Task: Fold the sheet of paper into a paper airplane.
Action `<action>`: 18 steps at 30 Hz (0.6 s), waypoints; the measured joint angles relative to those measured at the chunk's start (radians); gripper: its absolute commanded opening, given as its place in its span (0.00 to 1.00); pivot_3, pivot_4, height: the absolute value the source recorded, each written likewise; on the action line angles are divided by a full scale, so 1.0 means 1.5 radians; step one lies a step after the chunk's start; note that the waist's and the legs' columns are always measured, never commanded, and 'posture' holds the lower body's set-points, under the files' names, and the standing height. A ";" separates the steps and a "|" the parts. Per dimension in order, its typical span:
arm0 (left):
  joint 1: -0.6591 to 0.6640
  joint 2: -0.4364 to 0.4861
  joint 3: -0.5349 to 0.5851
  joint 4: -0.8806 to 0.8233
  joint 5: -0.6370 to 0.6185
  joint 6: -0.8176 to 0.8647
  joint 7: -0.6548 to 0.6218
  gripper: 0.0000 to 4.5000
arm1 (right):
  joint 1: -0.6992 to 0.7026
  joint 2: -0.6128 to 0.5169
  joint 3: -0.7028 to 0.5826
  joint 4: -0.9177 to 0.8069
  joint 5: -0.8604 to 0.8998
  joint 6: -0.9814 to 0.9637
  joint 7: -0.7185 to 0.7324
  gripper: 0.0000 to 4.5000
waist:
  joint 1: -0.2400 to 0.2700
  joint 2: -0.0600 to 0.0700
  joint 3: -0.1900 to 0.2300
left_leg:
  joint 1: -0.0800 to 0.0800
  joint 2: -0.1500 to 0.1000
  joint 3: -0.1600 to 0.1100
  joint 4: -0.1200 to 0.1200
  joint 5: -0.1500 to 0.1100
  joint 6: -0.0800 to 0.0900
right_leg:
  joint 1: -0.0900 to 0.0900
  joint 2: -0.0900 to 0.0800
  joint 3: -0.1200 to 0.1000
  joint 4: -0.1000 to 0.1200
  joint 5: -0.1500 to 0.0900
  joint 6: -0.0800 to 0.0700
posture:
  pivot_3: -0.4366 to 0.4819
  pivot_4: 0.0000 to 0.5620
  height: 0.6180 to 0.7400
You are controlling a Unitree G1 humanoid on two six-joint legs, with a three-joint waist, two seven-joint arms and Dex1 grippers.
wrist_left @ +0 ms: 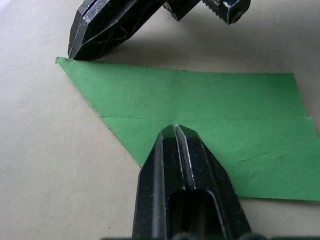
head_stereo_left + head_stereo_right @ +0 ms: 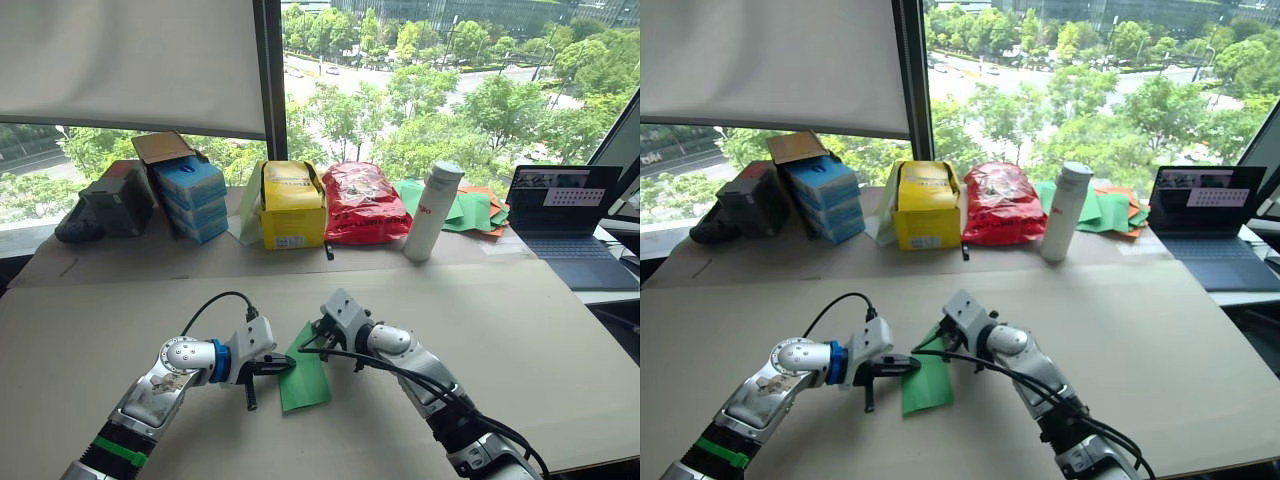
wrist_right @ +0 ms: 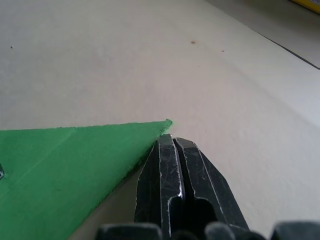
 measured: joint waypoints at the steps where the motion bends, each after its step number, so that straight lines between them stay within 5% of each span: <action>1: 0.000 0.000 0.000 -0.001 0.000 0.000 0.000 0.00 | 0.000 0.000 -0.004 -0.001 0.001 0.000 -0.001 0.00 | 0.000 0.000 0.000 | -0.001 0.000 0.000 0.000 0.000 0.000 | 0.000 0.000 0.000 0.000 0.000 0.000 | 0.48 0.27 1.00; 18: 0.005 0.000 0.001 -0.006 0.000 0.001 0.004 0.00 | 0.035 -0.003 0.008 -0.032 -0.010 -0.023 0.017 0.00 | 0.000 0.002 0.001 | -0.001 0.000 0.000 0.000 0.000 0.000 | 0.000 0.001 0.000 0.000 0.000 0.000 | 0.48 0.27 1.00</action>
